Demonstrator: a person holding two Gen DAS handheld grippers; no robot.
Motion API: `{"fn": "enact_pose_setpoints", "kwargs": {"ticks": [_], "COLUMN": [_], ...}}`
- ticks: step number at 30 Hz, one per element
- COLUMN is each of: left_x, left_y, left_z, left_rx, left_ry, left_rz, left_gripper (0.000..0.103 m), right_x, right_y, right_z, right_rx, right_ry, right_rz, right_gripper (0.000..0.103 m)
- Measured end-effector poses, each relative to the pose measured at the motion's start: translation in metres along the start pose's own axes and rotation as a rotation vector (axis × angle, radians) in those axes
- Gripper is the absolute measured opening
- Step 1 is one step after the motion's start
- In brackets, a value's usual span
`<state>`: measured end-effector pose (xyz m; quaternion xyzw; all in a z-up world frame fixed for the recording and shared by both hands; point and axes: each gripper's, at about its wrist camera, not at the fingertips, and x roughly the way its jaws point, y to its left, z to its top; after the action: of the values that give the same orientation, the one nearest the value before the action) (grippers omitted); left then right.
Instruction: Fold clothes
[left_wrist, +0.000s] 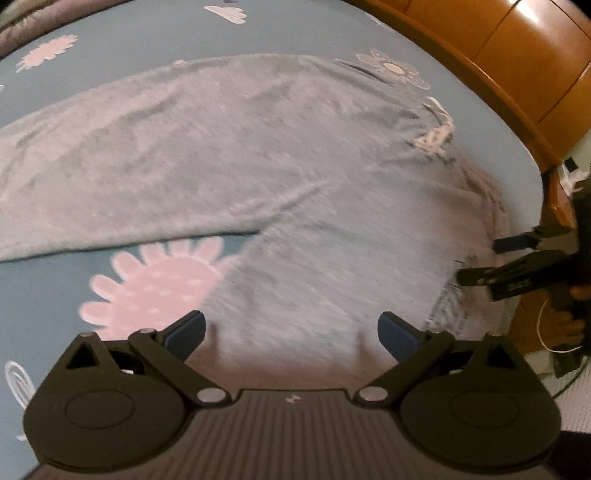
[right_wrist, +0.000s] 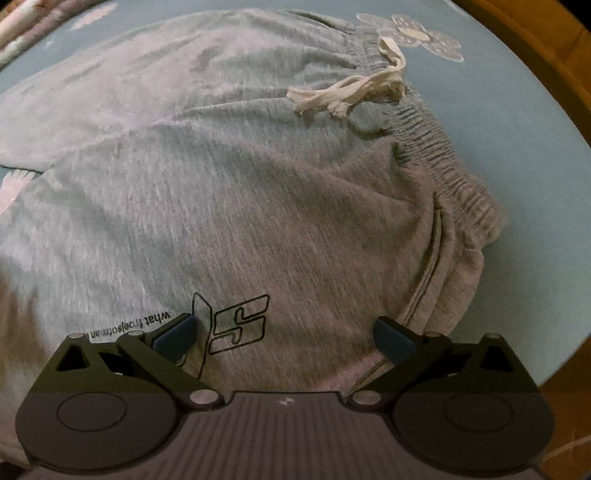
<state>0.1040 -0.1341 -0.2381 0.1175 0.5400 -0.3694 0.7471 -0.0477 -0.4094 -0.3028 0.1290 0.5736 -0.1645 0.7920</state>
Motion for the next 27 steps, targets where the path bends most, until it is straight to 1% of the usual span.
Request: {"fn": "enact_pose_setpoints", "kwargs": {"ticks": [3,6,8,10,13,15,17,18,19,20,21,23,25,27], "left_x": [-0.002,-0.003,-0.003,-0.004,-0.006,-0.006,-0.006,-0.005,-0.004,-0.003,-0.002,0.0,0.003,0.006], "left_y": [0.008,0.011,0.01,0.008,0.002,0.0,-0.002,-0.004,-0.005,-0.006,-0.006,-0.008,-0.012,-0.016], "left_z": [0.006,0.01,0.012,0.013,0.016,0.018,0.02,0.022,0.023,0.024,0.025,0.028,0.03,0.034], "left_rx": [-0.005,-0.028,-0.051,-0.073,-0.121,-0.156,-0.193,-0.211,-0.23,-0.251,-0.273,-0.31,-0.332,-0.348], "left_ry": [-0.027,-0.055,-0.07,-0.084,-0.102,-0.114,-0.119,-0.119,-0.119,-0.117,-0.117,-0.123,-0.133,-0.14], "left_rz": [0.021,0.042,0.057,0.084,0.135,0.171,0.202,0.213,0.222,0.229,0.231,0.232,0.237,0.241], "left_gripper": [0.099,0.099,0.099,0.099,0.099,0.099,0.099,0.099,0.099,0.099,0.099,0.099,0.099,0.099], "right_x": [-0.025,-0.039,-0.043,-0.031,-0.004,0.021,0.044,0.055,0.06,0.064,0.065,0.062,0.051,0.04], "right_y": [-0.001,-0.001,-0.004,-0.001,0.001,0.0,-0.004,-0.008,-0.015,-0.023,-0.033,-0.047,-0.053,-0.053], "right_z": [0.022,0.06,0.088,0.121,0.16,0.181,0.192,0.195,0.196,0.196,0.197,0.198,0.199,0.199], "right_rx": [0.032,0.018,-0.01,-0.038,-0.048,-0.013,0.041,0.055,0.057,0.057,0.052,0.058,0.072,0.061], "right_ry": [-0.088,-0.187,-0.244,-0.288,-0.289,-0.25,-0.2,-0.181,-0.175,-0.172,-0.178,-0.152,-0.142,-0.14], "right_rz": [0.055,0.105,0.146,0.18,0.251,0.312,0.374,0.386,0.372,0.352,0.361,0.405,0.398,0.44], "right_gripper": [0.103,0.103,0.103,0.103,0.103,0.103,0.103,0.103,0.103,0.103,0.103,0.103,0.103,0.103]}}
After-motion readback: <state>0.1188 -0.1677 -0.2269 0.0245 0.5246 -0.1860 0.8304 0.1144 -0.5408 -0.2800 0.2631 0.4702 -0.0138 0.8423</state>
